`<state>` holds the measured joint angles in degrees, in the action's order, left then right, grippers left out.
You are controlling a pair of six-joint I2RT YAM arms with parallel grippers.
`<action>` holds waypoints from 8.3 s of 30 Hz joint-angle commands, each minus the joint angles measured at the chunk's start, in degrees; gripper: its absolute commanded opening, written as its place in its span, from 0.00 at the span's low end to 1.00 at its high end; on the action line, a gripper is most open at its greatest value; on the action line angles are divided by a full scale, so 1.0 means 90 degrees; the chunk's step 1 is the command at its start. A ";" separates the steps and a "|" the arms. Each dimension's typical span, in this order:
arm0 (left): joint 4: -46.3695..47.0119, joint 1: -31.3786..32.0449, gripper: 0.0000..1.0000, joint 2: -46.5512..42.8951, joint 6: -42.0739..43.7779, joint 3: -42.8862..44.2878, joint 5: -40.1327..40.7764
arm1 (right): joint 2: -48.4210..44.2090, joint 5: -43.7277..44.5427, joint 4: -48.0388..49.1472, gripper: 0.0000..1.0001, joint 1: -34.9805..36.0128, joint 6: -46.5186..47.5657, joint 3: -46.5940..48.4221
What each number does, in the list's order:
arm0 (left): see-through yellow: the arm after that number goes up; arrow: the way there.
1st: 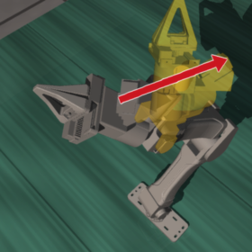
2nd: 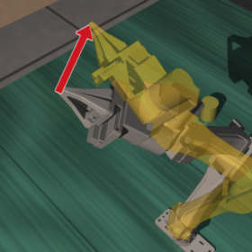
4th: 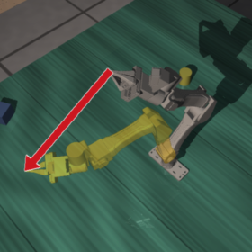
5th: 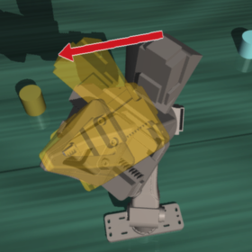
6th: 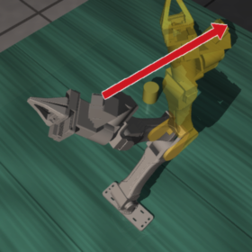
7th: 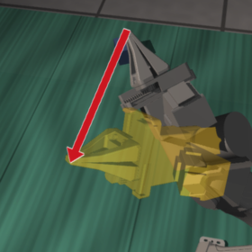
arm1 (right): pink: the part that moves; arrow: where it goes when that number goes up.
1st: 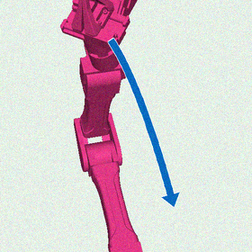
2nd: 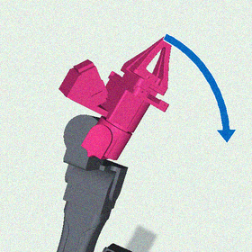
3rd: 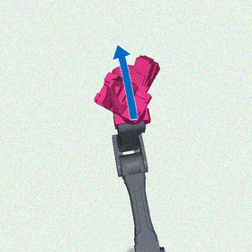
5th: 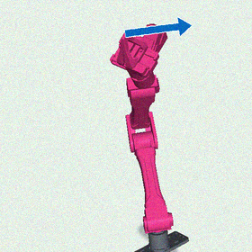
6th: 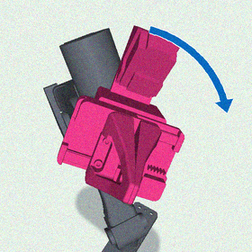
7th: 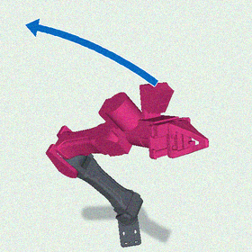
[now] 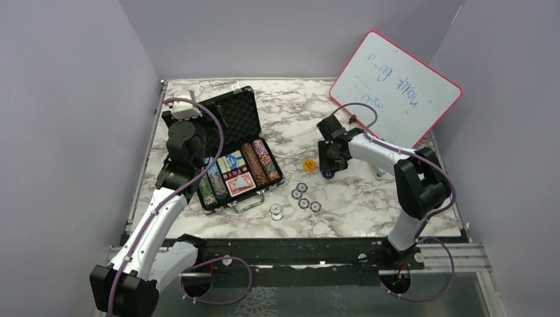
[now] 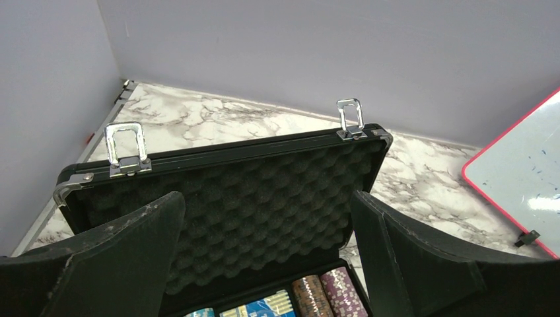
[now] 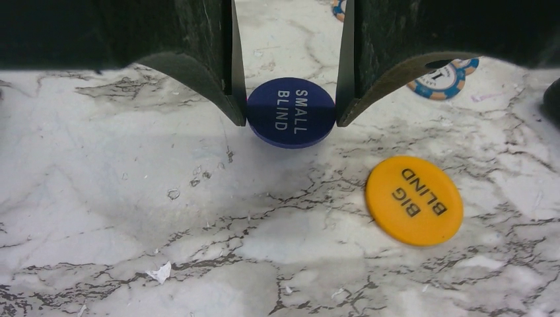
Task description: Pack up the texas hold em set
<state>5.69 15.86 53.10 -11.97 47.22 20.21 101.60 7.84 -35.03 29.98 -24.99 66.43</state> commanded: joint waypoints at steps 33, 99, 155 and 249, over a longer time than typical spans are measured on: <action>0.0035 -0.0030 0.98 -0.0578 -0.0335 -0.0062 0.1627 | 0.2969 0.0395 -0.0702 0.51 0.3686 -0.0644 0.5113; 0.0177 -0.0033 0.98 -0.0519 -0.0204 -0.0047 0.0840 | 0.1453 0.0465 0.0508 0.45 0.0839 0.0082 0.1286; 0.0262 -0.0030 0.98 -0.0740 0.0015 -0.0138 0.1477 | 0.3719 0.0094 0.0827 0.69 0.3271 0.0747 0.6184; -0.1918 -0.0924 0.72 -0.0013 -0.2550 -0.1377 -0.4588 | -0.1439 -0.0483 0.1455 0.51 0.3059 -0.0578 -0.0987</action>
<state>-7.44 5.56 54.48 -37.17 33.67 -18.22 87.33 8.49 -26.20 57.25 -32.95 56.53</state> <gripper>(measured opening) 0.732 0.543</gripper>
